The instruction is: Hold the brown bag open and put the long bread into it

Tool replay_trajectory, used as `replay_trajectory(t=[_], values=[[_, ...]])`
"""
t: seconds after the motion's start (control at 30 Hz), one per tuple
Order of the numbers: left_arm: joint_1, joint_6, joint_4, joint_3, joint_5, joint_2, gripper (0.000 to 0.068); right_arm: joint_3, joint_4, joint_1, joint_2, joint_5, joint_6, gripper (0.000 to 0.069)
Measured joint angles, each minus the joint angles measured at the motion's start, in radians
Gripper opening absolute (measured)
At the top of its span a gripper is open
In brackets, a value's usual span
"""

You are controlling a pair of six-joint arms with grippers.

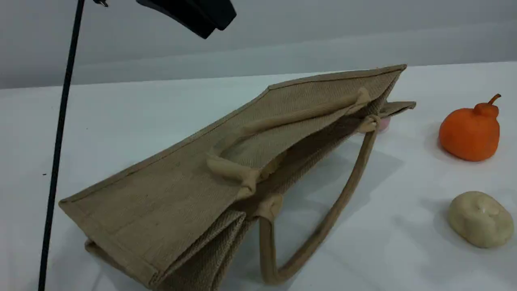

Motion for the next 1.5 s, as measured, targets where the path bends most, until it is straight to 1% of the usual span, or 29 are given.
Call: replay_trajectory(t=[0.13,0.27,0.37,0.53,0.63,0.73,0.83,0.9,1.07,1.13,1.33,1.4,1.5], values=[[-0.039,0.008,0.007,0.000,-0.028,0.003,0.0365,-0.001,0.001,0.000,-0.009,0.000,0.009,0.0379],[-0.089,0.012,0.037,0.000,-0.070,0.043,0.0365,-0.002,0.003,0.000,-0.052,0.000,0.009,0.0377],[-0.125,0.010,0.036,0.000,-0.107,0.093,0.0365,-0.002,-0.006,0.000,-0.090,0.005,0.009,0.0377],[-0.182,0.007,0.036,0.000,-0.138,0.196,0.0365,-0.002,-0.010,0.000,-0.174,0.053,0.013,0.0376],[-0.217,0.008,0.036,0.000,-0.157,0.256,0.0365,-0.002,-0.011,0.000,-0.226,0.056,0.029,0.0376],[-0.252,0.009,0.035,0.000,-0.200,0.299,0.0365,-0.002,-0.019,0.000,-0.282,0.056,0.029,0.0376],[-0.281,0.027,0.022,0.000,-0.231,0.324,0.0365,-0.002,-0.040,0.000,-0.331,0.055,0.038,0.0376],[-0.291,0.029,0.026,0.000,-0.232,0.326,0.0365,-0.002,-0.070,0.000,-0.355,0.055,0.057,0.0376],[-0.291,0.029,0.021,0.000,-0.240,0.326,0.0365,-0.002,-0.116,0.000,-0.395,0.057,0.121,0.0376],[-0.291,0.029,0.027,0.001,-0.239,0.316,0.0365,-0.002,-0.123,0.000,-0.403,0.076,0.122,0.0376],[-0.280,0.030,0.038,-0.054,-0.170,0.239,0.0365,-0.002,-0.135,0.000,-0.409,0.144,0.142,0.0376],[-0.278,0.023,0.059,-0.056,-0.152,0.195,0.0365,-0.002,-0.155,0.000,-0.409,0.170,0.156,0.0376],[-0.278,-0.009,0.114,-0.056,-0.106,0.119,0.0365,-0.002,-0.183,0.000,-0.428,0.233,0.169,0.0376]])
